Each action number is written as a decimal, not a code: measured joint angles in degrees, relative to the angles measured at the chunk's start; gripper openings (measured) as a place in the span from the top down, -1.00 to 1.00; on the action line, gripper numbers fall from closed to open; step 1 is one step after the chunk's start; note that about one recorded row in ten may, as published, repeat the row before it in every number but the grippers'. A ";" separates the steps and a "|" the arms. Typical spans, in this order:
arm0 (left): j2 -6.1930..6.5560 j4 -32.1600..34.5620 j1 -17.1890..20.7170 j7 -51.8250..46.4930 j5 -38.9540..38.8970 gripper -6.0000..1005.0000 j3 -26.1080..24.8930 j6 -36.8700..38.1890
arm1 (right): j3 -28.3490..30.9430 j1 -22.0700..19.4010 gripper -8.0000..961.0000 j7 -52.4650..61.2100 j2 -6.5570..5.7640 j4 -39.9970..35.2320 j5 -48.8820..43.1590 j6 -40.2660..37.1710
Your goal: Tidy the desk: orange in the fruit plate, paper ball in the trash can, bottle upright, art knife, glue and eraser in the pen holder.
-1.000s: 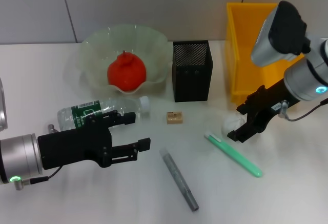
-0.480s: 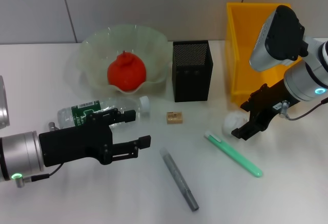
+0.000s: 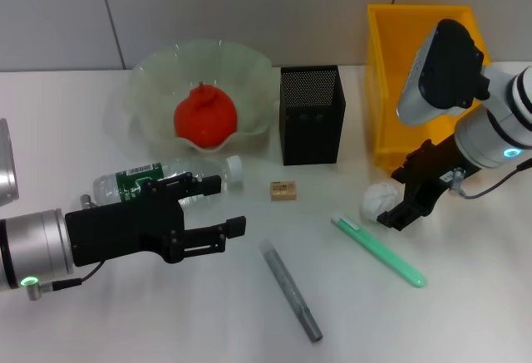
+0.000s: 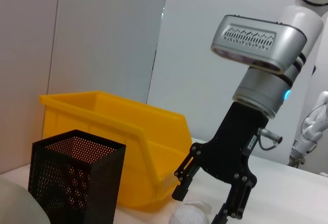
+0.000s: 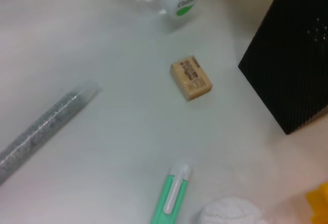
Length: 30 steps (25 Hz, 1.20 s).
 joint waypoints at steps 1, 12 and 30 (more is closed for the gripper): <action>0.00 0.00 -0.03 -0.01 0.00 -0.58 0.00 -0.02 | -0.44 0.03 -0.71 -0.03 0.00 0.28 0.05 0.53; -0.09 0.00 -0.03 -0.03 -0.01 -0.58 0.00 -0.15 | -2.19 0.10 -0.67 -0.16 0.32 2.17 1.25 2.92; 0.00 -0.09 -0.02 0.30 -0.01 -0.58 0.01 0.01 | 5.63 -2.67 -0.26 3.04 0.07 -14.67 9.34 -10.77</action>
